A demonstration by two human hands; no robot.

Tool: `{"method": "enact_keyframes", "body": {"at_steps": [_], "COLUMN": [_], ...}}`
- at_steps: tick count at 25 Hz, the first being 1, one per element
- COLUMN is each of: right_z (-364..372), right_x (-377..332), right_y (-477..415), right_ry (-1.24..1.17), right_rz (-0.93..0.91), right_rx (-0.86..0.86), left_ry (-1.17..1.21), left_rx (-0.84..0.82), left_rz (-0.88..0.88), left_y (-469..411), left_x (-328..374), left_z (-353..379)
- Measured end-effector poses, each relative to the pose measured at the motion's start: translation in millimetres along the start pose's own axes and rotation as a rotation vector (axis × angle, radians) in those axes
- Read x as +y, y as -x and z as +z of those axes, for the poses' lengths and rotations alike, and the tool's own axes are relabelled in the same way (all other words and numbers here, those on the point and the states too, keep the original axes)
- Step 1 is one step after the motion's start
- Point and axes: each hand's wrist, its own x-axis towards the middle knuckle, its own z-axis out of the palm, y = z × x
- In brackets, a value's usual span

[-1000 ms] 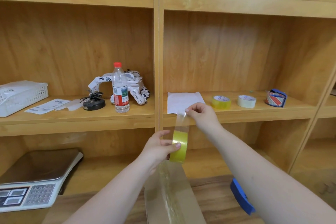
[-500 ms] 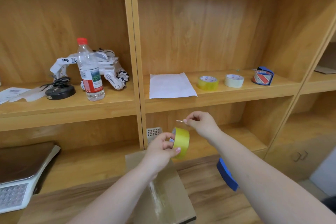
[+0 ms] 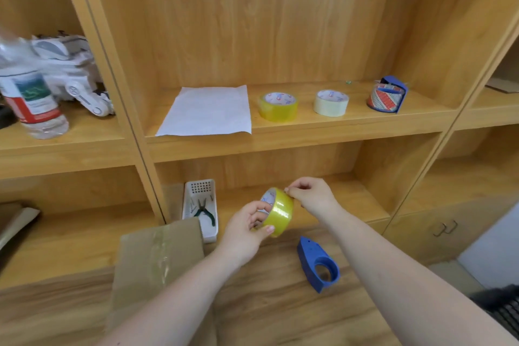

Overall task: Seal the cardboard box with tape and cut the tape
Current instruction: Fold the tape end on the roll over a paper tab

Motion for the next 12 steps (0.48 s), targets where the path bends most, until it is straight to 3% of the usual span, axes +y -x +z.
{"method": "enact_keyframes", "body": {"at_steps": [4, 7, 10, 12], "right_z": [-43.4, -74.8, -100.9, -113.6], "right_x": [52.9, 89.7, 129.7, 157.0], "right_y": [-13.8, -17.6, -16.7, -11.7], "right_ry": [0.183, 0.441, 0.696, 0.733], "right_rz": [-0.25, -0.45, -0.504, -0.438], "right_rx": [0.018, -0.164, -0.304, -0.31], "left_ry": [-0.133, -0.27, -0.525, -0.659], "left_rx": [-0.018, -0.054, -0.12, -0.168], "left_rz": [-0.005, 0.009, 0.032, 0.072], "left_y": [-31.6, -55.9, -77.0, -86.1], "left_x": [-7.4, -9.8, -21.2, -31.6], "left_z": [57.1, 96.6, 137.9, 165.2]}}
